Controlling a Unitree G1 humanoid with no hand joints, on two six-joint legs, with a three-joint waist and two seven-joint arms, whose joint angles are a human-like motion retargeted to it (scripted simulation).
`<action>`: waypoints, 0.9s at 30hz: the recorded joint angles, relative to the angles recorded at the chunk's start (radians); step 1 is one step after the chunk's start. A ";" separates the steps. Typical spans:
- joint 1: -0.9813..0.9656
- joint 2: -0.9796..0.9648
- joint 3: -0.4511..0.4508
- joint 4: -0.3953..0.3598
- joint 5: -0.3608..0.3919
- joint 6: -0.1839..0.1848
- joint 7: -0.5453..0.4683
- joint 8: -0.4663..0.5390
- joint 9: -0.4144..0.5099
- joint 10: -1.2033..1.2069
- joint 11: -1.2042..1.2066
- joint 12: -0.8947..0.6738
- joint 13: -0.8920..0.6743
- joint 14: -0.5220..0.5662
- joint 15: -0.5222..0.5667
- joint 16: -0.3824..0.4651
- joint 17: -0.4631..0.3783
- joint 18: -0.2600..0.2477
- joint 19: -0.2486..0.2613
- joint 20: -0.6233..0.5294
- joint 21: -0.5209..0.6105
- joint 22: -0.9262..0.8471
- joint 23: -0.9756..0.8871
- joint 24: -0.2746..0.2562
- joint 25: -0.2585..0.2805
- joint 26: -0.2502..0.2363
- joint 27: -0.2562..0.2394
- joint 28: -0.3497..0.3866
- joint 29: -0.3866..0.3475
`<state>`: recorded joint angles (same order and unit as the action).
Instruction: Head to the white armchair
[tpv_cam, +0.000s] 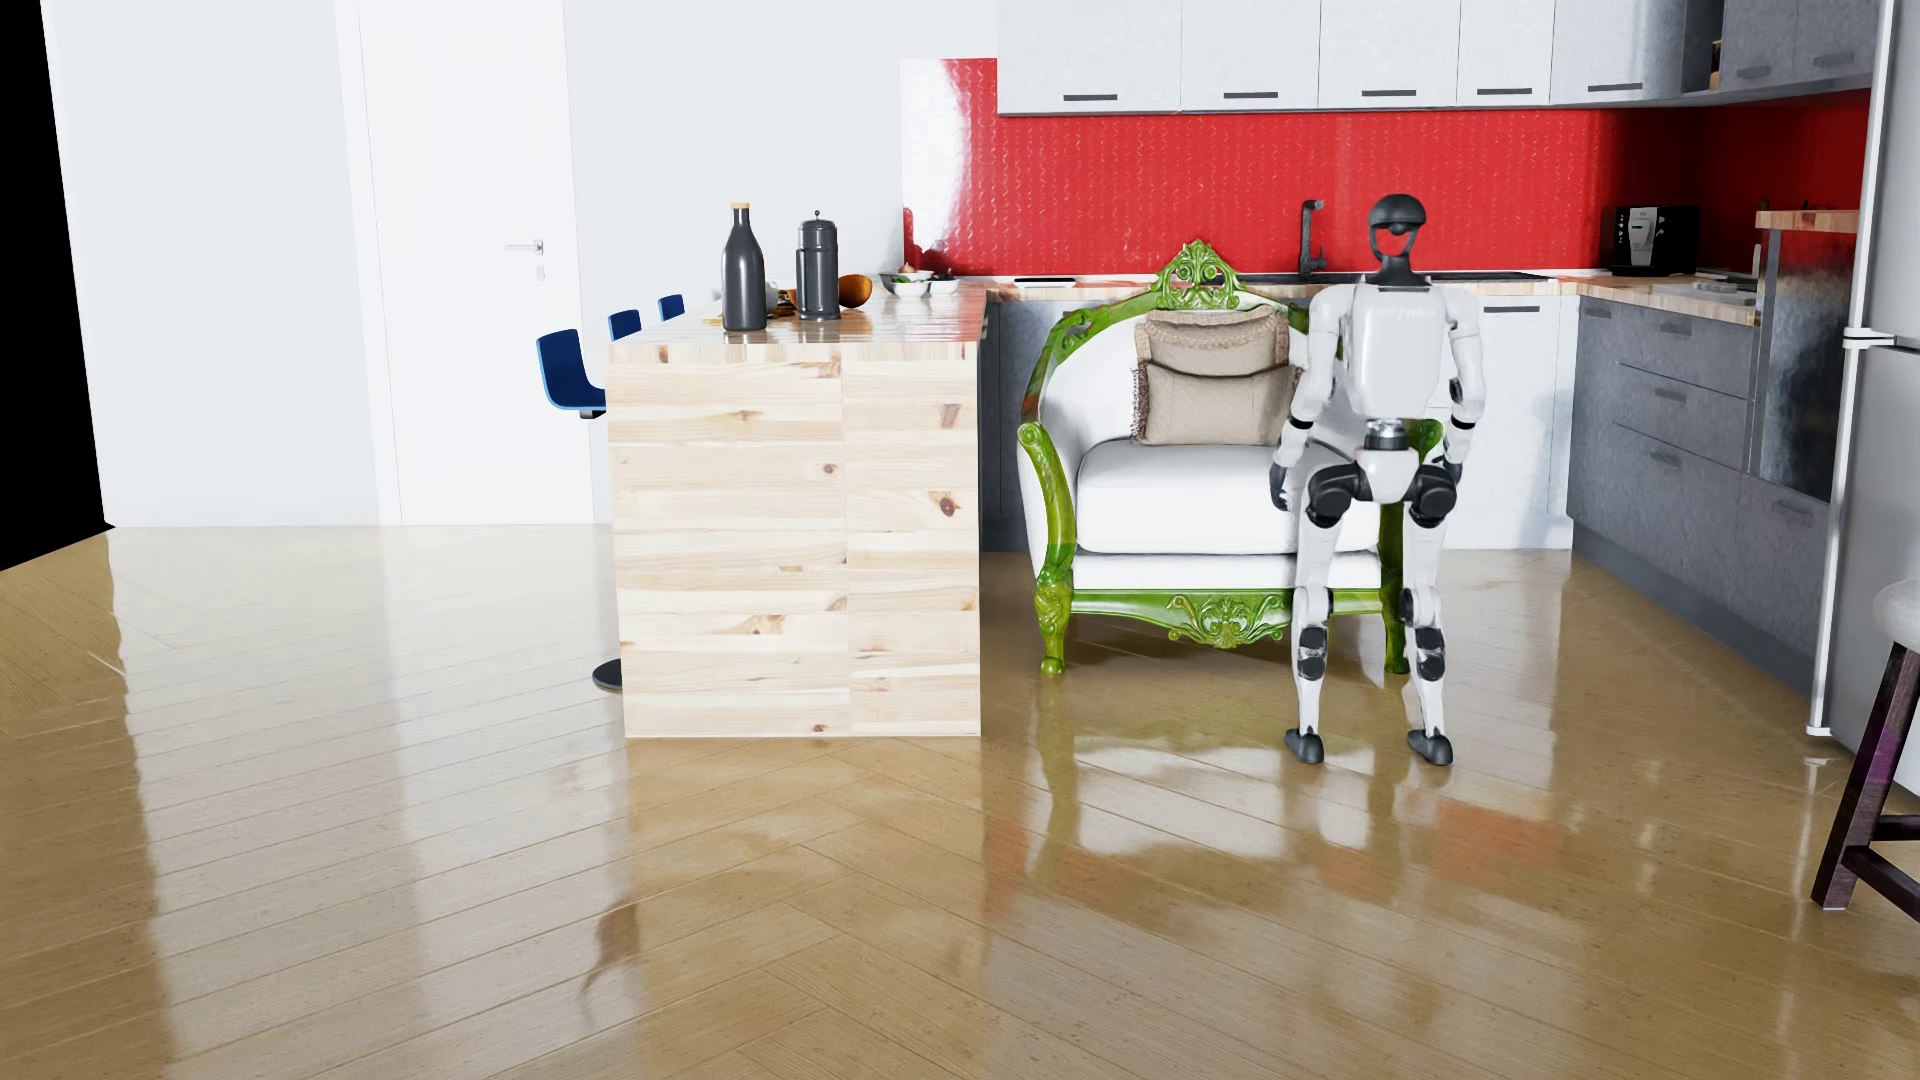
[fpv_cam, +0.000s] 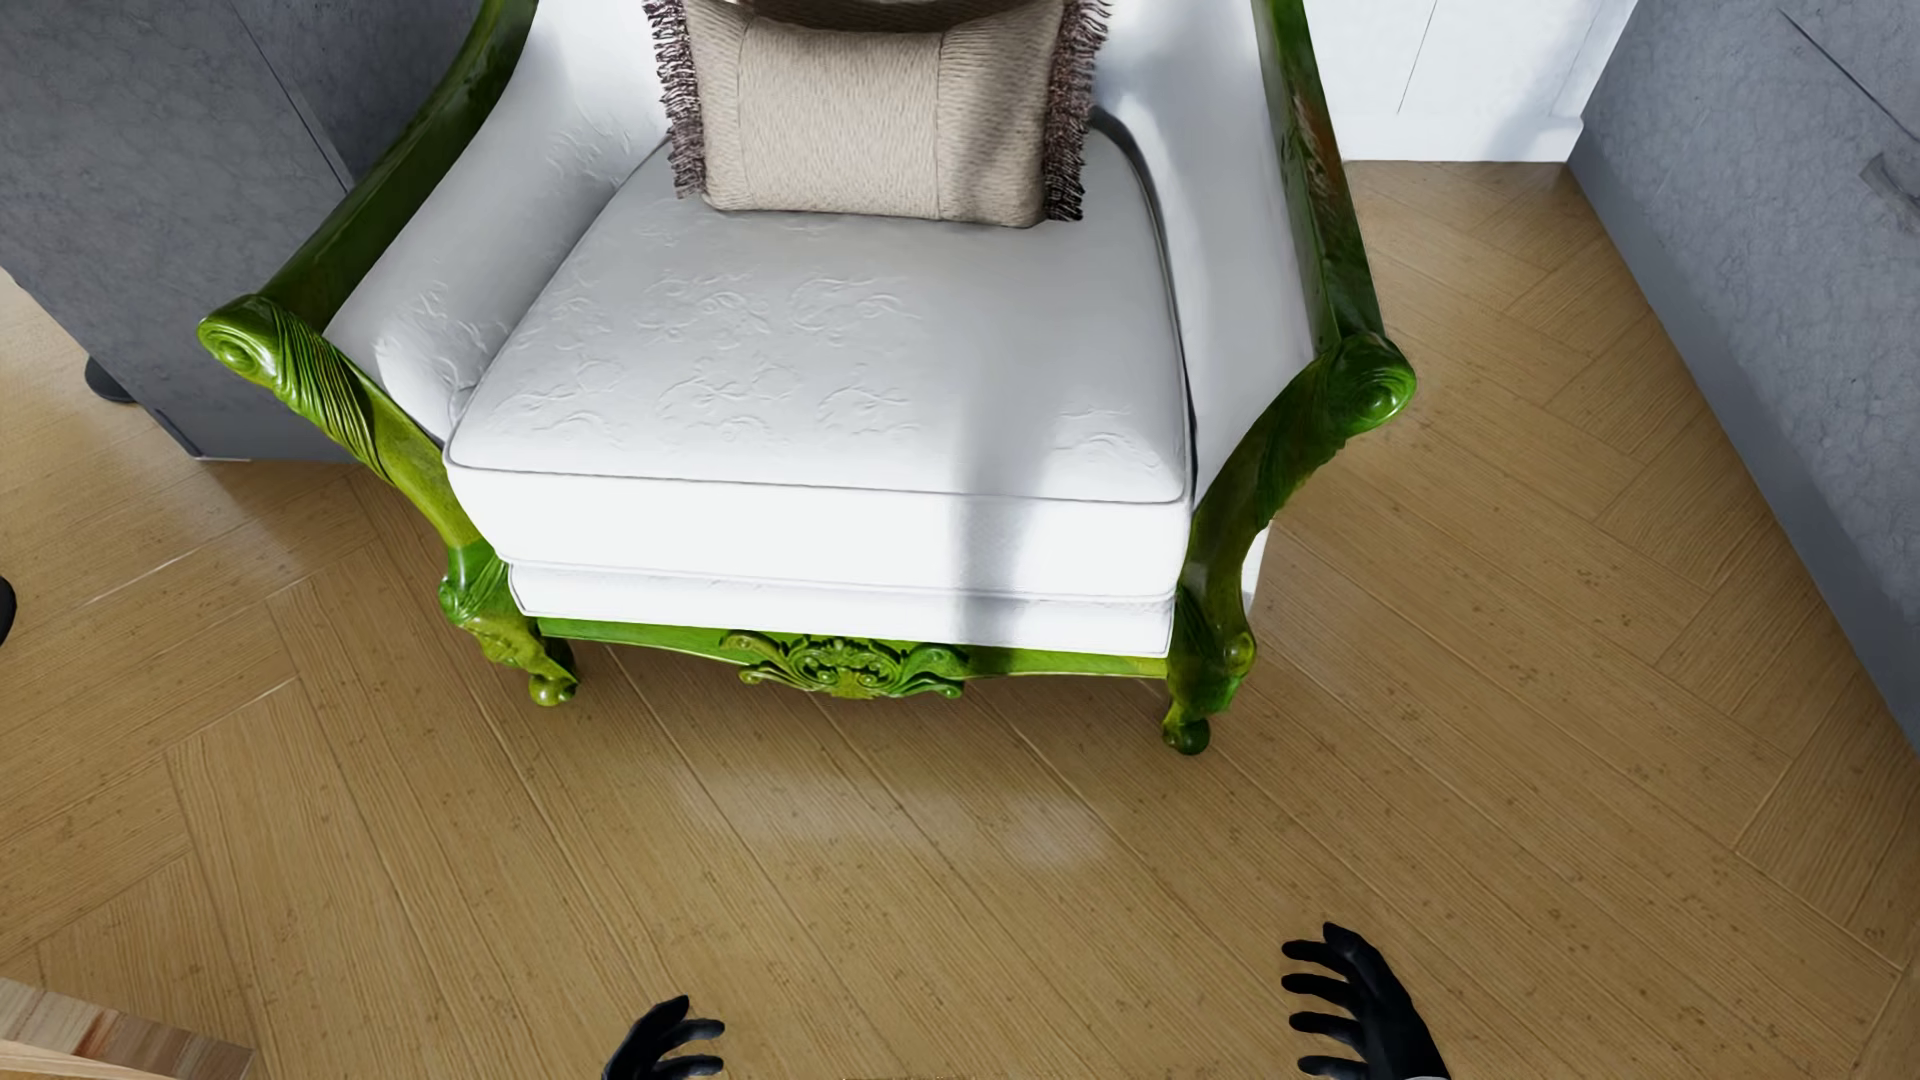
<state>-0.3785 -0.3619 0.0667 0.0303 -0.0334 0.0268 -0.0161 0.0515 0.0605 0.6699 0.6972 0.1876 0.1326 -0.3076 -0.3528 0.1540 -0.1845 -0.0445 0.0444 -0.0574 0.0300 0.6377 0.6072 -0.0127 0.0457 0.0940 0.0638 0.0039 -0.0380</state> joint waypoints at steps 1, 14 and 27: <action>0.005 0.000 0.000 -0.002 -0.003 -0.004 0.001 0.000 -0.003 -0.015 -0.004 -0.018 0.015 0.011 0.005 0.006 0.006 -0.002 -0.002 0.016 -0.009 0.010 -0.004 -0.003 -0.005 -0.008 -0.004 -0.006 0.013; -0.002 -0.002 0.007 0.009 0.006 -0.035 -0.003 -0.008 -0.022 -0.017 -0.013 -0.002 0.028 0.028 0.024 0.000 -0.016 -0.008 -0.006 0.005 -0.005 0.022 0.004 -0.006 -0.045 0.007 -0.027 -0.022 0.097; 0.004 0.005 0.004 0.010 0.004 -0.018 0.015 0.007 -0.018 -0.006 -0.015 0.014 0.002 0.018 0.025 -0.011 0.016 0.003 0.005 0.016 0.015 0.015 -0.027 0.025 -0.061 -0.032 -0.024 0.003 0.051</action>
<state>-0.3744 -0.3571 0.0706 0.0407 -0.0290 0.0084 -0.0010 0.0588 0.0428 0.6642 0.6824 0.2014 0.1347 -0.2897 -0.3273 0.1431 -0.1684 -0.0413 0.0491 -0.0413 0.0449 0.6524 0.5800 0.0122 -0.0155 0.0620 0.0394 0.0071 0.0130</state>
